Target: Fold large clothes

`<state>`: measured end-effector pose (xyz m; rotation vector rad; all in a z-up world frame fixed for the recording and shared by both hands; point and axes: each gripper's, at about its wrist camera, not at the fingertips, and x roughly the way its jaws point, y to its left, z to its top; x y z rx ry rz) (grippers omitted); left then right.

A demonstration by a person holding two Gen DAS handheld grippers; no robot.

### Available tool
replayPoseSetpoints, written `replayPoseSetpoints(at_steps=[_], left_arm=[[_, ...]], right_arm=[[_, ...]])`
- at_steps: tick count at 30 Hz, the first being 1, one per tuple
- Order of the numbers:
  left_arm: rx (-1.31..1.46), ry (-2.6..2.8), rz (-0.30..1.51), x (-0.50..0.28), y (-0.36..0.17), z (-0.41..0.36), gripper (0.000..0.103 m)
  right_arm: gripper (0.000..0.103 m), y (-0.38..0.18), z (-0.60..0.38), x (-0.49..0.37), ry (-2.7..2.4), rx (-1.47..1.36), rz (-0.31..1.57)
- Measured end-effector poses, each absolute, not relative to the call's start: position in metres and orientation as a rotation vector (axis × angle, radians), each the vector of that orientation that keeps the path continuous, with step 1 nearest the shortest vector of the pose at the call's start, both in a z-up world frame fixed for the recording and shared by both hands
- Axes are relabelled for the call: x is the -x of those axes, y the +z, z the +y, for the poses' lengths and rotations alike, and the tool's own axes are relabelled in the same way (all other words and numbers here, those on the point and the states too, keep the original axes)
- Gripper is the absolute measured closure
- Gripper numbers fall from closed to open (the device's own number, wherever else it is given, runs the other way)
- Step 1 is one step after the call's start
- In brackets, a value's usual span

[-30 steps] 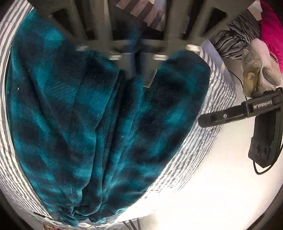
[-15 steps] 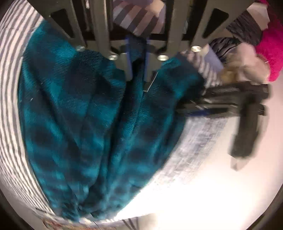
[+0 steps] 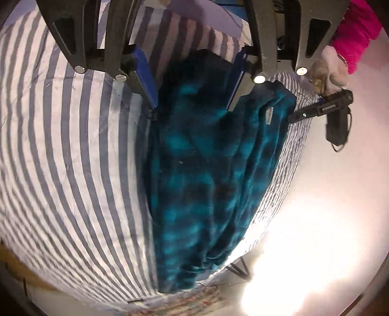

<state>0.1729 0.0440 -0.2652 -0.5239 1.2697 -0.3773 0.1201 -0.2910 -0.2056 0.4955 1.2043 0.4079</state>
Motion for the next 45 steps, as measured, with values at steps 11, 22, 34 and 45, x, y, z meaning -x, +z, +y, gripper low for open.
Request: replayPoseSetpoints(at_steps=[11, 22, 34, 45], left_arm=[[0.503, -0.44, 1.272, -0.156, -0.267, 0.018, 0.067], [0.516, -0.451, 1.267, -0.142, -0.271, 0.013, 0.064], [0.845, -0.48, 1.223, -0.142, -0.244, 0.019, 0.088], [0.9, -0.48, 1.128, -0.199, -0.195, 0.012, 0.089]], right_arm=[[0.071, -0.237, -0.254, -0.117, 0.568, -0.45, 1.287], [0.061, -0.245, -0.254, -0.124, 0.616, -0.561, 1.284], [0.082, -0.222, -0.278, -0.128, 0.657, -0.912, 1.162], [0.083, -0.179, -0.278, -0.189, 0.62, -0.941, 1.051]])
